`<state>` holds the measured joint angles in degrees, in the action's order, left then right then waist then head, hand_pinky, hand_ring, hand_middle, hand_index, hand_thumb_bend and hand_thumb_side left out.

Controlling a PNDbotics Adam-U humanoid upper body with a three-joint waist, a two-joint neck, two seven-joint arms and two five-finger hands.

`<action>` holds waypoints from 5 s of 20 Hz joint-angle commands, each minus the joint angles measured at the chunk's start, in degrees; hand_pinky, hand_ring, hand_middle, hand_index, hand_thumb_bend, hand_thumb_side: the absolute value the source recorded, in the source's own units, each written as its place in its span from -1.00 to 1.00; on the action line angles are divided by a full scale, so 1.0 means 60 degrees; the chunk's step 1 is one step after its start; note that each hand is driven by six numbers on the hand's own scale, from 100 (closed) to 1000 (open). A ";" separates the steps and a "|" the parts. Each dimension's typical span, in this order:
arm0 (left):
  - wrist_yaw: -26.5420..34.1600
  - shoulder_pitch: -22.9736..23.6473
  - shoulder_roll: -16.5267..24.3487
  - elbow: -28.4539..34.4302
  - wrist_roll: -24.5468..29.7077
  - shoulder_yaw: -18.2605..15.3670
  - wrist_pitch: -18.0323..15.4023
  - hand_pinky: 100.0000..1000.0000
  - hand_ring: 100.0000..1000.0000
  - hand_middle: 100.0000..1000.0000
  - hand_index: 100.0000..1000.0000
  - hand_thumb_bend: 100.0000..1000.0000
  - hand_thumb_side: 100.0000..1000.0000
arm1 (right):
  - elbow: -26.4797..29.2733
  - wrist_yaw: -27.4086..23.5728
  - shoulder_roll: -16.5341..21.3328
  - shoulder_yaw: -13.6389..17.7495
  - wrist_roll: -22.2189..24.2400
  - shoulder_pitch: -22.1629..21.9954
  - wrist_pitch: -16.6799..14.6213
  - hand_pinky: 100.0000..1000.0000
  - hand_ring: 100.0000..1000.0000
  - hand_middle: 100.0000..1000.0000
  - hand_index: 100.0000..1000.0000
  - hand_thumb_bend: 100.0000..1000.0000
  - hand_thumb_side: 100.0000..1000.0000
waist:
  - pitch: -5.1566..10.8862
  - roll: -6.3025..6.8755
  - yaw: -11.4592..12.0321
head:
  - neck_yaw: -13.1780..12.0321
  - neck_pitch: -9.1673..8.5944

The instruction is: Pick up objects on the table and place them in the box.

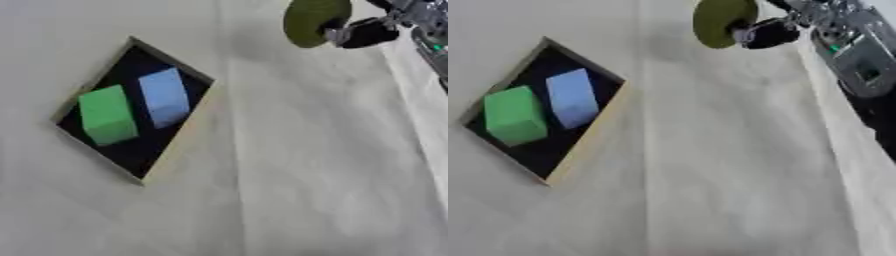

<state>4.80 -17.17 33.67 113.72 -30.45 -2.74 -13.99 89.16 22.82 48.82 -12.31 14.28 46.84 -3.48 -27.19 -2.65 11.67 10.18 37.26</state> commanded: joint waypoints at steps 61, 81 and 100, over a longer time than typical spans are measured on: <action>0.0272 -0.0927 0.0127 0.0145 0.0313 0.0126 -0.0112 0.48 0.56 0.50 0.58 -0.62 0.47 | -0.4812 0.1946 -0.4327 -0.1014 0.2302 0.3330 -0.3351 0.91 1.00 0.94 0.88 -1.00 -0.08 | 0.0079 -0.0597 0.1423 | 0.0755 0.0048; 0.0244 -0.0587 0.0140 0.0145 0.0285 0.0096 -0.0035 0.48 0.56 0.49 0.58 -0.62 0.46 | -0.2262 0.0886 -0.3652 -0.0511 0.2516 0.3704 -0.2442 0.90 1.00 1.00 0.91 -1.00 -0.68 | 0.0460 -0.0397 0.0970 | 0.0583 0.0319; -0.0970 -0.0375 -0.0448 0.0145 -0.0870 -0.0376 -0.0584 0.50 0.57 0.54 0.73 -0.45 0.37 | 0.2124 -0.1827 -0.0729 0.2868 0.0051 0.0392 -0.1895 0.69 0.86 0.70 0.62 -1.00 0.04 | 0.0799 0.0576 -0.0306 | -0.0465 0.0509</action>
